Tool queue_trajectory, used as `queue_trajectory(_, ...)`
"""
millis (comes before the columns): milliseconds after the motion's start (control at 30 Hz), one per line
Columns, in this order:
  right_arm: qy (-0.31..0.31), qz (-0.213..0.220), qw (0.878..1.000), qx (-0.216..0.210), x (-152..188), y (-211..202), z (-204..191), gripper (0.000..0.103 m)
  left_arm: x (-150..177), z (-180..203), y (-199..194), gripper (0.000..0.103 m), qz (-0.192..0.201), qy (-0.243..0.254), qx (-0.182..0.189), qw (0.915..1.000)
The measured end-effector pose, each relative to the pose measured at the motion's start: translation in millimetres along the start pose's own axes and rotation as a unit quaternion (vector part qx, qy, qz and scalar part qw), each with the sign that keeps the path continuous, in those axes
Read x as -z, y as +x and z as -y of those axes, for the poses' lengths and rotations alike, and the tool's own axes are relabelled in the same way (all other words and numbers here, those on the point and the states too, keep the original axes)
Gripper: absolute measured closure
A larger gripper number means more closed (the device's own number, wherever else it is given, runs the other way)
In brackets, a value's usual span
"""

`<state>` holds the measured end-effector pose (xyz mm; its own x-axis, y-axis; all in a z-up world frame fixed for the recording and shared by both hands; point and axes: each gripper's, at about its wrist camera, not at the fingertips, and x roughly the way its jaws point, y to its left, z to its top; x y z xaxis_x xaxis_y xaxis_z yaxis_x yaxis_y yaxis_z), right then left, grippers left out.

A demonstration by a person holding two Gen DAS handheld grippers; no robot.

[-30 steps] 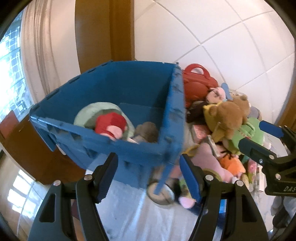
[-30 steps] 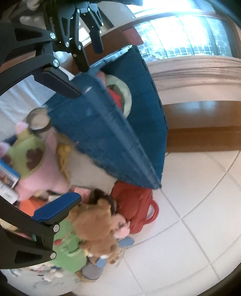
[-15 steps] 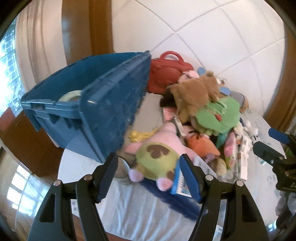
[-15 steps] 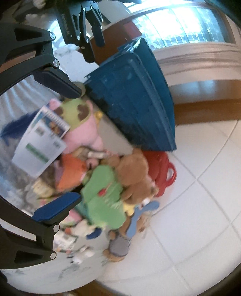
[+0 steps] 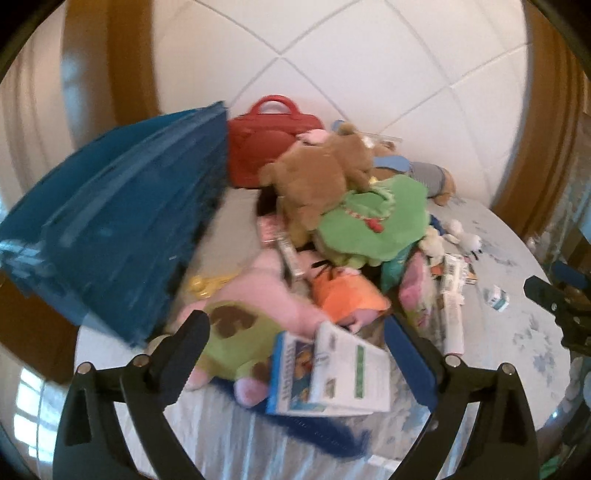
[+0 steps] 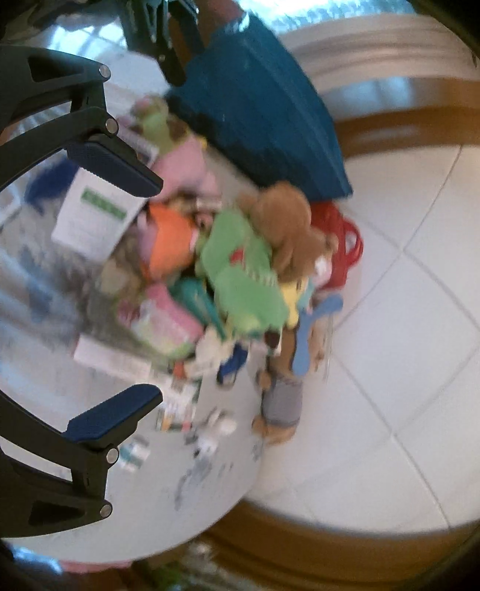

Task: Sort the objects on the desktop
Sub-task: 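Withdraw both grippers from the crate back toward the heap, then grasp a white medicine box with left gripper while right grasps green-white tablet box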

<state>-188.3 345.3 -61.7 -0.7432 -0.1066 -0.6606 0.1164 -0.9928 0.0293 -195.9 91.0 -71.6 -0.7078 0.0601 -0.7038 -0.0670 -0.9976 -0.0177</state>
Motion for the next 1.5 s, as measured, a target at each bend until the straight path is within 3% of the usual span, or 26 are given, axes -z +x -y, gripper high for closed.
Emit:
queue_trajectory(133,0.033,-0.005,0.999,0.039,3,7,32,0.000,-9,20,25,0.007,-0.004,0.014,0.027,0.9995)
queue_trajectory(367,0.066,-0.039,0.994,0.077,24,20,99,0.000,-12,89,71,0.007,-0.042,0.059,0.077,0.9944)
queue_trajectory(633,0.088,-0.077,0.988,0.104,47,42,185,0.000,-4,180,114,0.007,-0.077,0.072,0.087,0.9906)
queue_trajectory(900,0.027,-0.145,0.988,0.042,67,112,273,0.000,26,274,180,0.007,-0.140,0.040,0.045,0.9884)
queue_trajectory(1167,-0.027,-0.188,0.981,-0.026,82,173,303,0.000,50,298,229,0.007,-0.190,0.011,0.004,0.9817)
queue_trajectory(1233,-0.034,-0.193,0.980,-0.040,84,184,302,0.000,52,298,238,0.011,-0.197,0.005,-0.004,0.9804)
queue_trajectory(1400,-0.052,-0.203,0.976,-0.058,86,205,298,0.001,59,298,261,0.032,-0.221,-0.004,-0.015,0.9751)
queue_trajectory(1500,-0.058,-0.202,0.976,-0.065,83,213,297,0.006,61,299,269,0.035,-0.232,-0.002,-0.018,0.9727)
